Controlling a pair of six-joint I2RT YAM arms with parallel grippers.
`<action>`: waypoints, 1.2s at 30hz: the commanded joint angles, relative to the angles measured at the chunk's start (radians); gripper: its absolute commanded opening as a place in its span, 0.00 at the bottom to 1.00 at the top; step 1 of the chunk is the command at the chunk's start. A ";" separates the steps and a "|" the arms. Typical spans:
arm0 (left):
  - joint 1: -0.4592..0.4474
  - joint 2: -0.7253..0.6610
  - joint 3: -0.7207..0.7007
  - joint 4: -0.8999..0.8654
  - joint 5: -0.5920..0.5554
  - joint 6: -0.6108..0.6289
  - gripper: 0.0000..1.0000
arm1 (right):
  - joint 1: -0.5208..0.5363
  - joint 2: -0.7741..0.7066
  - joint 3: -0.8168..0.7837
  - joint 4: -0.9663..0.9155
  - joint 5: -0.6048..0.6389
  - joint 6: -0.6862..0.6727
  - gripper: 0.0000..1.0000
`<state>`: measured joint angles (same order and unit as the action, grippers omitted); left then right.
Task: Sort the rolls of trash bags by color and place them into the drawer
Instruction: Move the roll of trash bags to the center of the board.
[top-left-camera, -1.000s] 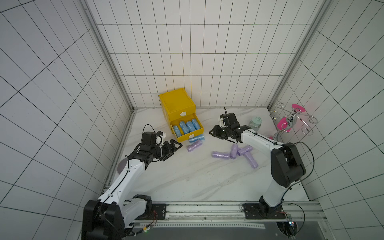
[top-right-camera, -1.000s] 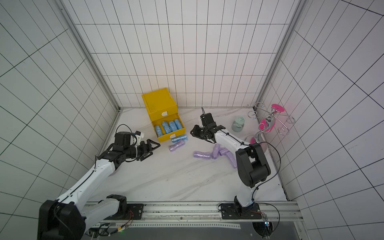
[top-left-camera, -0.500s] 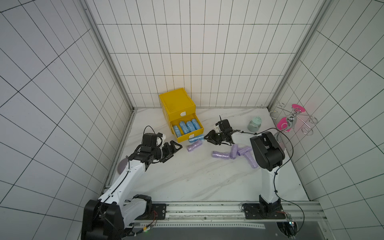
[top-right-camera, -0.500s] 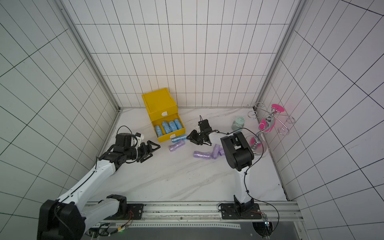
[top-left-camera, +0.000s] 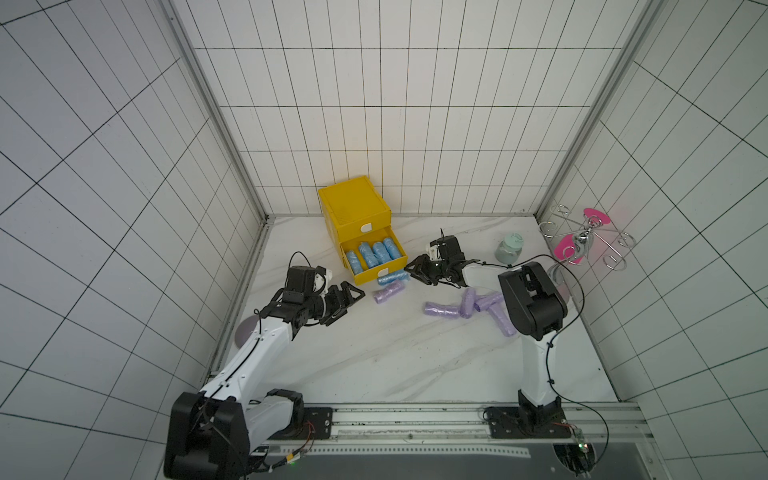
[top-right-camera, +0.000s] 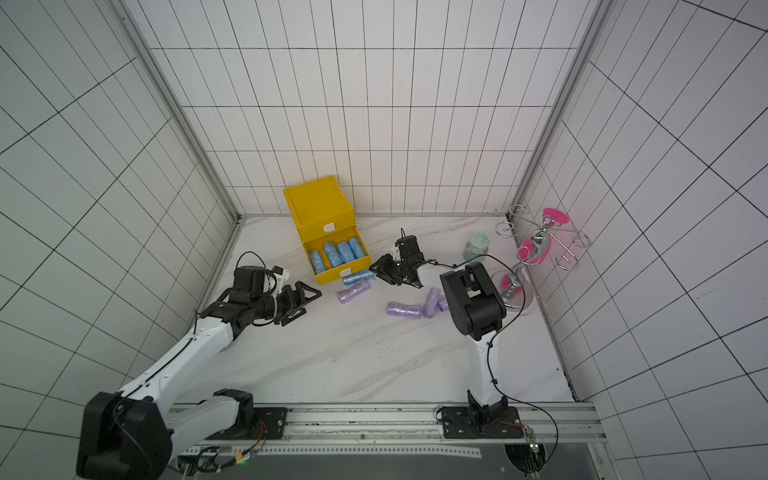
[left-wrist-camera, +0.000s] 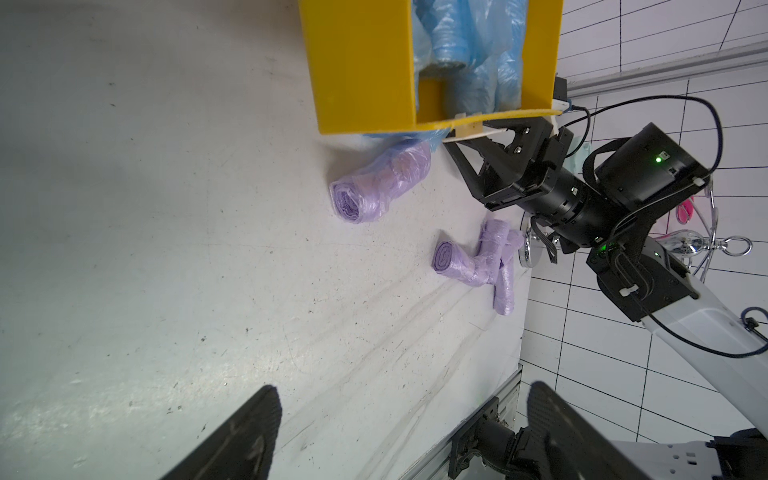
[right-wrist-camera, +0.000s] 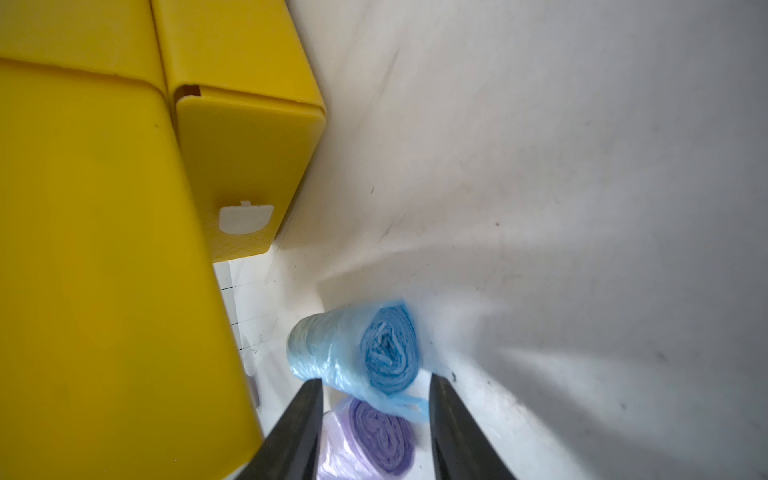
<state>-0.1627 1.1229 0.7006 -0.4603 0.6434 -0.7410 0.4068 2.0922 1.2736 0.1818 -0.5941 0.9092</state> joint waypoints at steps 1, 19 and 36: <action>-0.003 0.008 -0.003 0.030 -0.009 0.011 0.92 | 0.009 0.040 0.058 0.011 -0.019 0.013 0.44; -0.003 -0.013 -0.016 0.036 -0.001 0.000 0.92 | 0.030 -0.038 -0.026 -0.015 0.047 -0.010 0.08; -0.017 -0.047 -0.036 0.054 0.008 -0.020 0.92 | 0.229 -0.468 -0.517 0.011 0.356 0.099 0.07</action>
<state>-0.1726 1.0973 0.6769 -0.4294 0.6472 -0.7551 0.5850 1.6508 0.8185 0.1699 -0.3141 0.9592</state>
